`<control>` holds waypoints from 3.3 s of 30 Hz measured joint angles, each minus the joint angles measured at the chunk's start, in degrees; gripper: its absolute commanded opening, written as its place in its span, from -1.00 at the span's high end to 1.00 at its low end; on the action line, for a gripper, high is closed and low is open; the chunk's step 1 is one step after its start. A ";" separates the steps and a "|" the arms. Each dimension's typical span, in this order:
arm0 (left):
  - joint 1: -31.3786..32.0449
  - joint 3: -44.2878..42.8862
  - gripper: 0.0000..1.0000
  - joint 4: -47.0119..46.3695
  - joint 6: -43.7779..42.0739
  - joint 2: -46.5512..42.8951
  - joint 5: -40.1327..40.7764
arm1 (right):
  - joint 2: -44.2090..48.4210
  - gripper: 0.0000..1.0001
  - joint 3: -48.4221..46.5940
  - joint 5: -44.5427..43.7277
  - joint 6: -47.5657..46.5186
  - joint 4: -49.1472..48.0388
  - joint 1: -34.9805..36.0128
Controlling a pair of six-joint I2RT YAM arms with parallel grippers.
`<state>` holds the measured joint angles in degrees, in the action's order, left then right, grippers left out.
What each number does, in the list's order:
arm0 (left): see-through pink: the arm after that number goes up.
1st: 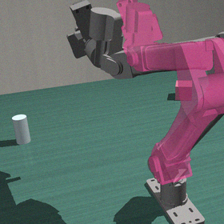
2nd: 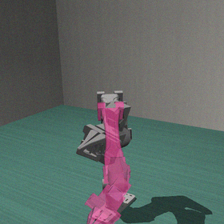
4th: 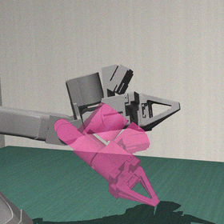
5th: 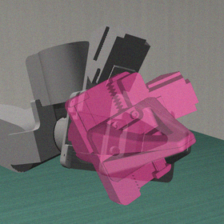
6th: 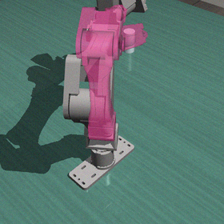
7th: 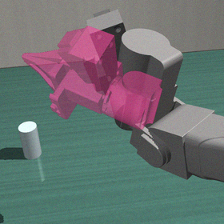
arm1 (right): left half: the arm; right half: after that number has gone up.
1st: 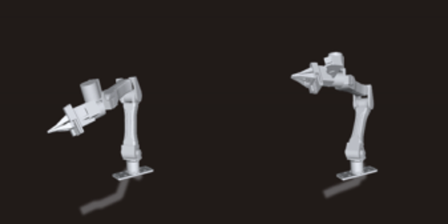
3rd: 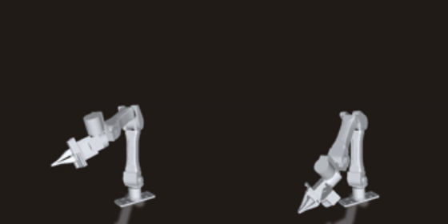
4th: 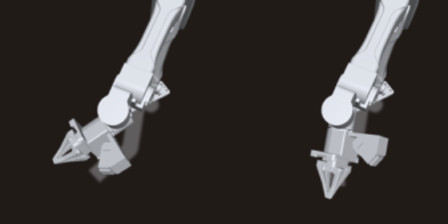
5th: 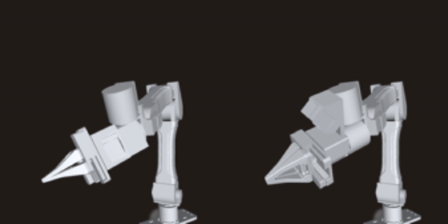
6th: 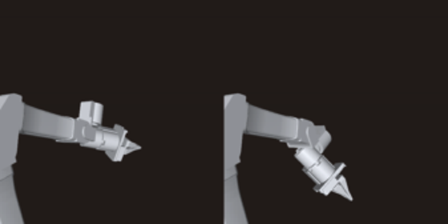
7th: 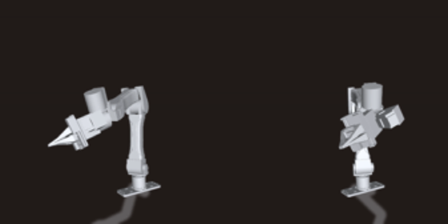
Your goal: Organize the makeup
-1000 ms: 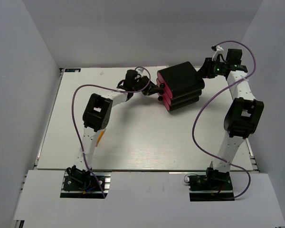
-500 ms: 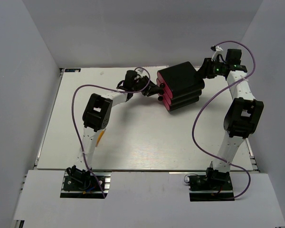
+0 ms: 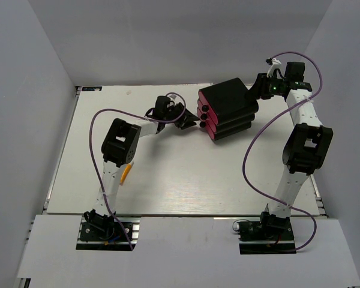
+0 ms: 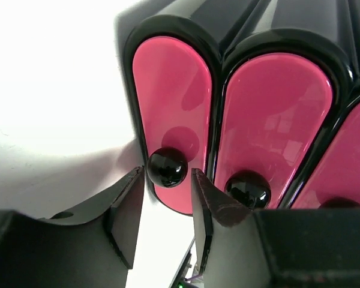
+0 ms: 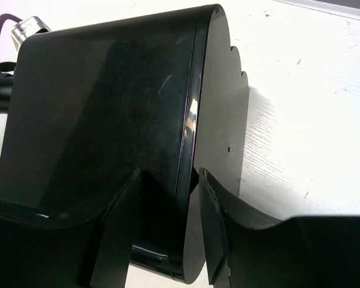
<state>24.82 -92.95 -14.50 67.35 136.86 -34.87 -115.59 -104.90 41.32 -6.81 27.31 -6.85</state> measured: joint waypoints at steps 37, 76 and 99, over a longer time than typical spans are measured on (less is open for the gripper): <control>3.30 -4.74 0.24 4.04 -0.24 3.41 -1.44 | 0.00 -0.07 0.00 -0.02 0.15 0.81 0.17; -0.48 18.58 0.70 3.41 -8.15 -12.96 2.89 | 0.02 -0.03 0.00 -1.81 0.85 0.87 0.50; -4.74 11.34 -0.32 19.30 -16.52 -14.14 6.54 | 0.28 -0.72 -0.98 -5.25 -0.17 4.11 0.98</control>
<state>20.08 -81.60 4.80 50.83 122.72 -28.34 -115.31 -105.89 36.07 -6.98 31.42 -5.87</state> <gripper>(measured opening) 0.658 0.854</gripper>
